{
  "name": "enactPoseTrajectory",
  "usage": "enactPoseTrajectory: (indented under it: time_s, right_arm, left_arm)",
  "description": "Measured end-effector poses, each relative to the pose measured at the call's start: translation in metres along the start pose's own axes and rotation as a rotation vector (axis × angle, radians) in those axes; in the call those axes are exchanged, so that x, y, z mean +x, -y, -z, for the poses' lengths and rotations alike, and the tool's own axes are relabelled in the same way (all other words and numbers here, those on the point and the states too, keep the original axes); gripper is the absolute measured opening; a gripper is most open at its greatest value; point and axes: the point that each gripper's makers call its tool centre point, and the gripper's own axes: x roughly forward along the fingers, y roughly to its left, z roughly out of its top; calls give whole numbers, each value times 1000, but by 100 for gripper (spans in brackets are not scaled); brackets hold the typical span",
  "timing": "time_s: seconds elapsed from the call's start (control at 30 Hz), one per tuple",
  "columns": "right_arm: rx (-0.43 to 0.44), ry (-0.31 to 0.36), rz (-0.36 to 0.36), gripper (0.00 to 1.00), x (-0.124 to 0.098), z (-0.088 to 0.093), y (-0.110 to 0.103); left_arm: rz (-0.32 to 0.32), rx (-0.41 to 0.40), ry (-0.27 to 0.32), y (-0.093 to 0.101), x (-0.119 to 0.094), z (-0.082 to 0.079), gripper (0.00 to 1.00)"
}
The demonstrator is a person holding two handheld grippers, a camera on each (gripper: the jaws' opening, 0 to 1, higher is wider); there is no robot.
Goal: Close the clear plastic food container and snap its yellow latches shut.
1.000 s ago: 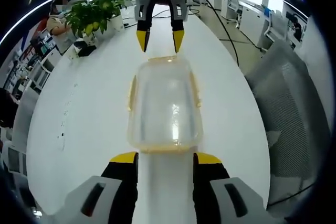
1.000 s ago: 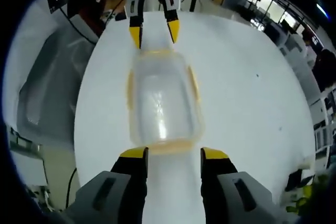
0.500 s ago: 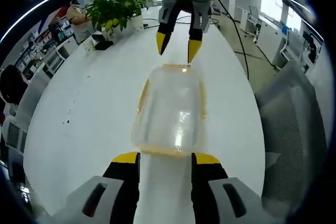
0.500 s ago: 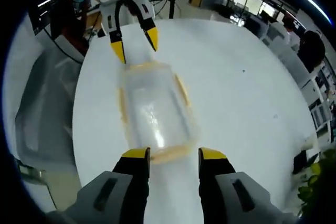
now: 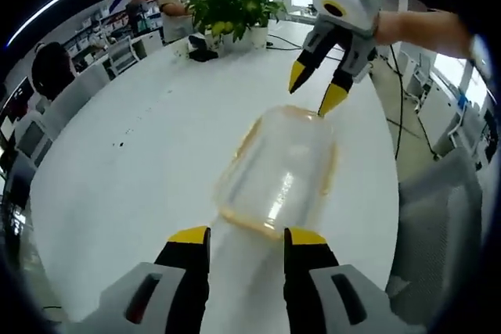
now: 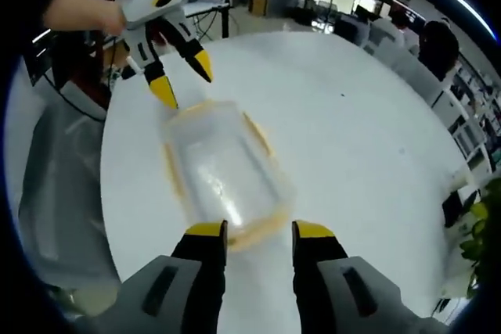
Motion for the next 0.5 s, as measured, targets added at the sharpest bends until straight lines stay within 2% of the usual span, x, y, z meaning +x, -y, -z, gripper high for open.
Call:
enactPoseTrajectory:
  time_s: [0.23, 0.33, 0.5]
  right_arm:
    - [164, 59, 48, 28, 3, 1, 4]
    - [243, 92, 39, 28, 4, 1, 2]
    - [262, 92, 43, 27, 7, 6, -2]
  left_arm:
    - [-27, -61, 26, 5, 2, -3, 29]
    - [-38, -83, 27, 7, 4, -2, 28]
    - [-52, -155, 31, 7, 10, 4, 27]
